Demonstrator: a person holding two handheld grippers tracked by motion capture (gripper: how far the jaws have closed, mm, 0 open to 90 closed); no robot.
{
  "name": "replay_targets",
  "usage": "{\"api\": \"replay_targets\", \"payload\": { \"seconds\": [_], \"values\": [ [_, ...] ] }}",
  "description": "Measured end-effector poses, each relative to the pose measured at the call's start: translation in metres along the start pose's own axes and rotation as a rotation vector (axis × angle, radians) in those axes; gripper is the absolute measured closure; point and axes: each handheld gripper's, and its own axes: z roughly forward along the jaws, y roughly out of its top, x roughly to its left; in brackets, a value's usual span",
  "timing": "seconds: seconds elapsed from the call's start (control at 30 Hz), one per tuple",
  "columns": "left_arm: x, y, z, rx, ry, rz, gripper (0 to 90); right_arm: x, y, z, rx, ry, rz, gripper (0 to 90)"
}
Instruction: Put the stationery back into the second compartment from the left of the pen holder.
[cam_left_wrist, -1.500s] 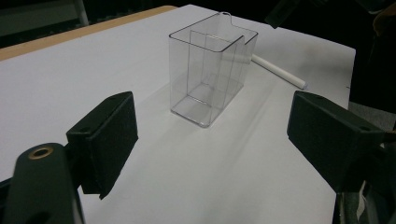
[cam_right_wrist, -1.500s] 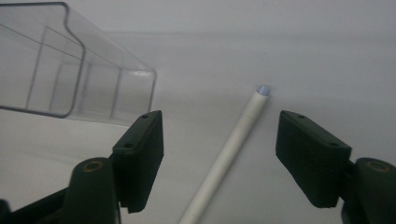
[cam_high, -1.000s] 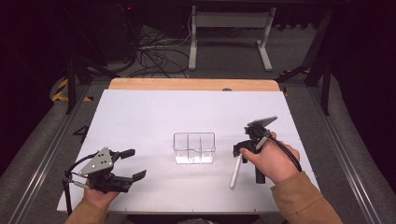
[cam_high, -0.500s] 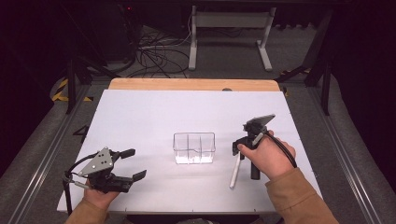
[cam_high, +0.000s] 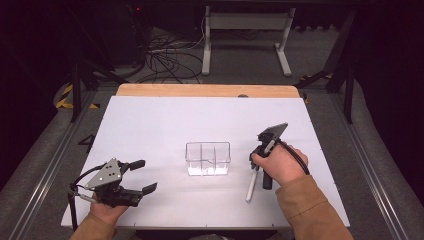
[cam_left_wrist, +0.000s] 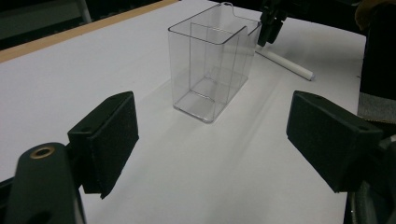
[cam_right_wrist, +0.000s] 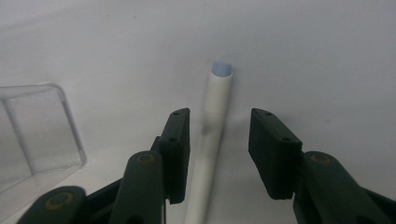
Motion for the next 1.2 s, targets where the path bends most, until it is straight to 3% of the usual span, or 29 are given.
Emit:
{"api": "replay_targets", "payload": {
  "seconds": [0.17, 0.6, 0.97, 1.2],
  "values": [
    [0.0, 0.0, 0.001, 0.003, -0.003, 0.0, 17.7, 0.0, 0.002, 0.004, 0.02, -0.019, 0.017, 60.9],
    [0.0, -0.001, 0.002, 0.01, -0.004, 0.005, 17.7, 0.01, 0.004, 0.017, 0.043, -0.089, 0.074, 75.9],
    [-0.001, -0.001, 0.003, 0.012, -0.005, 0.008, 17.7, 0.011, 0.004, 0.017, 0.035, -0.094, 0.076, 79.1],
    [-0.001, -0.002, 0.003, 0.015, -0.005, 0.008, 17.7, 0.009, 0.004, 0.016, 0.026, -0.072, 0.083, 79.2]
  ]
}}
